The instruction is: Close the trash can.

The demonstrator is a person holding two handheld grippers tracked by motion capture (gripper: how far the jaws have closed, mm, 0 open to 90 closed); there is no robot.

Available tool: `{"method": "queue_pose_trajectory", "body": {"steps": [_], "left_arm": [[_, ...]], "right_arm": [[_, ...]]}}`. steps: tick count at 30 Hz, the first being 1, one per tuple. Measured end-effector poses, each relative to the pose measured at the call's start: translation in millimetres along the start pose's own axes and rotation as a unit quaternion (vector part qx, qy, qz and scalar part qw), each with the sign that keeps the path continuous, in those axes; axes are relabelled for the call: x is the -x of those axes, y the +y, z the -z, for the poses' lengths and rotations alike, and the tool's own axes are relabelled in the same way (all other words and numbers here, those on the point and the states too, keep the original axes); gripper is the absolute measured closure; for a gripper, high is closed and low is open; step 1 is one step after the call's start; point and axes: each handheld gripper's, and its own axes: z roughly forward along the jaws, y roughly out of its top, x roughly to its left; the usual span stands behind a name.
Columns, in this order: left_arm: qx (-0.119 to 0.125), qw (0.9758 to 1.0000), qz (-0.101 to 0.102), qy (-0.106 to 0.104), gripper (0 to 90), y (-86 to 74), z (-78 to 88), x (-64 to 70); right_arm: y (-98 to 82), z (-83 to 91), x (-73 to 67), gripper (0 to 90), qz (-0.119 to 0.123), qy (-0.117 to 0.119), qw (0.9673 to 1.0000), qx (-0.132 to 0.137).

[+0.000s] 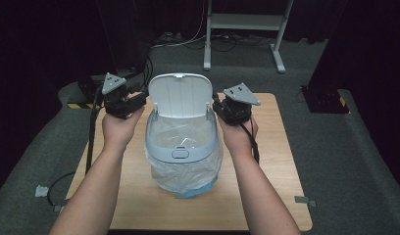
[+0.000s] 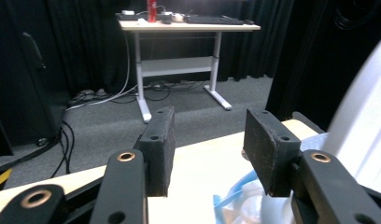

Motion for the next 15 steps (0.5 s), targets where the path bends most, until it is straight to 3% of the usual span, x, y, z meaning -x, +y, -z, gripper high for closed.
{"method": "queue_pose_trajectory", "body": {"steps": [6, 11, 15], "left_arm": [[0.003, 1.0000, 0.008, -0.002, 55.6, -0.4, -0.1, 3.5], [0.012, 0.9999, 0.004, -0.010, 55.4, 0.8, 6.5, 7.7], [0.022, 0.9997, -0.002, -0.012, 55.6, -1.1, 16.1, 12.3]], "right_arm": [[2.4, -0.1, 0.8, 57.5, 0.004, 0.003, 1.0000, 0.001], [0.7, 4.6, -0.9, 58.0, 0.017, 0.007, 0.9998, 0.010], [-3.1, 11.0, -4.9, 59.1, 0.013, 0.008, 0.9997, 0.016]]}}
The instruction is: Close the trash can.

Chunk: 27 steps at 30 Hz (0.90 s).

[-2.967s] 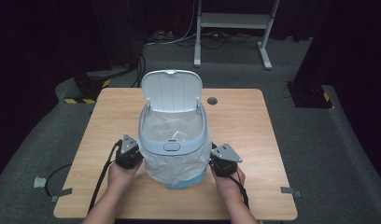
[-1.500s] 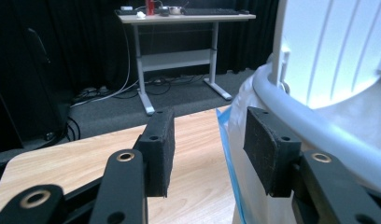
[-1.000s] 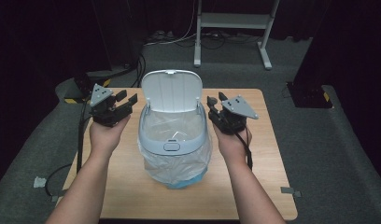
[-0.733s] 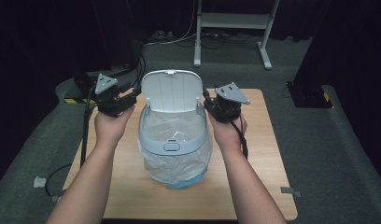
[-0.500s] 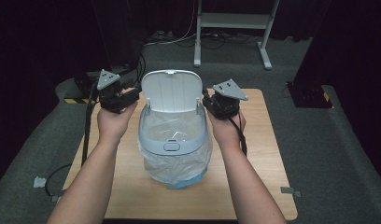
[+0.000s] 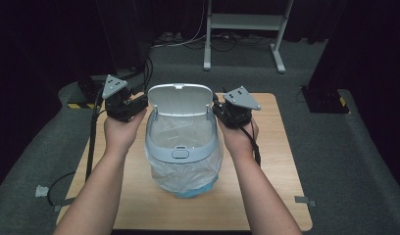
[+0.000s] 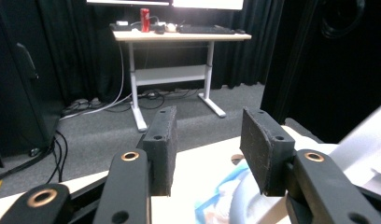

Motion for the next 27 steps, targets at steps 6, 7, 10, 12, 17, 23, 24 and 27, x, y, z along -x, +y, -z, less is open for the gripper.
{"method": "queue_pose_trajectory", "body": {"steps": [6, 7, 10, 12, 17, 23, 24, 27], "left_arm": [[0.007, 0.9999, -0.005, -0.008, 52.2, -9.2, 14.0, 5.0], [0.006, 0.9999, -0.006, -0.008, 52.4, -10.9, 15.9, 6.2], [0.008, 0.9999, -0.005, -0.011, 52.5, -15.6, 21.1, 9.0], [0.011, 0.9998, -0.006, -0.013, 52.5, -18.3, 24.5, 10.9], [0.015, 0.9998, -0.009, -0.014, 52.7, -25.5, 32.1, 16.1], [0.010, 0.9997, -0.010, -0.019, 52.8, -37.3, 37.4, 20.2], [0.009, 0.9997, -0.010, -0.021, 52.1, -39.2, 38.2, 20.1], [0.009, 0.9997, -0.009, -0.022, 49.4, -44.7, 41.5, 22.9]], "right_arm": [[-6.9, 13.5, -6.1, 59.9, 0.006, 0.002, 1.0000, 0.007], [-7.7, 15.4, -7.1, 60.3, 0.006, 0.000, 1.0000, 0.007], [-10.6, 23.9, -11.0, 61.2, 0.010, -0.004, 0.9999, 0.012], [-11.9, 29.1, -11.6, 60.8, 0.009, -0.001, 0.9998, 0.017], [-14.0, 40.4, -15.3, 60.7, 0.017, 0.003, 0.9995, 0.025], [-18.2, 54.2, -23.3, 59.6, 0.024, 0.015, 0.9989, 0.037], [-18.5, 56.7, -25.7, 59.3, 0.023, 0.020, 0.9987, 0.040], [-19.9, 62.8, -33.2, 57.0, 0.025, 0.032, 0.9983, 0.043]]}}
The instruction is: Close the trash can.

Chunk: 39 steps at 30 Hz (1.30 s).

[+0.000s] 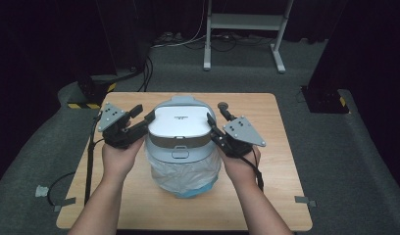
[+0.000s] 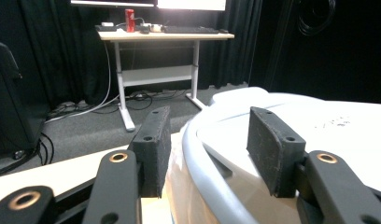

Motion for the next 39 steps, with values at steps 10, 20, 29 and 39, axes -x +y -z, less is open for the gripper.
{"method": "queue_pose_trajectory", "body": {"steps": [10, 20, 29, 39], "left_arm": [[0.017, 0.9997, -0.004, 0.014, 39.2, -17.0, 17.4, 17.2], [0.021, 0.9997, 0.008, 0.008, 31.1, -25.2, 17.6, 15.4], [-0.011, 0.9999, -0.002, 0.011, 32.9, -17.2, 20.8, 17.5], [-0.002, 0.9990, 0.000, 0.044, 31.0, -20.8, 38.2, -16.2]], "right_arm": [[-13.2, 15.5, -10.2, 53.0, -0.016, 0.013, 0.9998, -0.008], [-21.5, 20.4, -13.4, 52.6, -0.018, 0.016, 0.9996, -0.012], [-22.3, 21.9, -13.1, 52.2, -0.021, 0.024, 0.9993, -0.020], [-22.9, 32.0, 10.2, 42.7, -0.040, -0.026, 0.9987, -0.020]]}}
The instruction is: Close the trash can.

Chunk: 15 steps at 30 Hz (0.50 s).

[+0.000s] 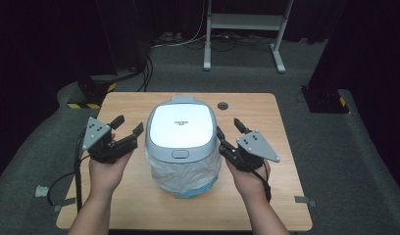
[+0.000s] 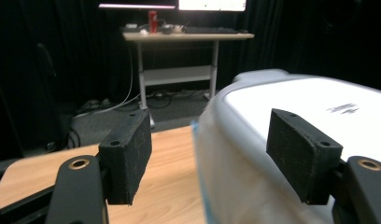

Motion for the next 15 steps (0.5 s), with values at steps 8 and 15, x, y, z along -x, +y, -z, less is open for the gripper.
{"method": "queue_pose_trajectory", "body": {"steps": [8, 15], "left_arm": [[-0.040, 0.9990, 0.007, 0.020, 31.5, -35.9, -1.4, -26.5], [-0.087, 0.9957, 0.014, 0.028, 32.3, -74.3, -8.9, -40.3]], "right_arm": [[-30.2, 1.5, 16.6, 41.0, -0.017, -0.022, 0.9993, -0.026], [-64.6, -0.5, 24.9, 40.4, -0.021, -0.034, 0.9970, -0.067]]}}
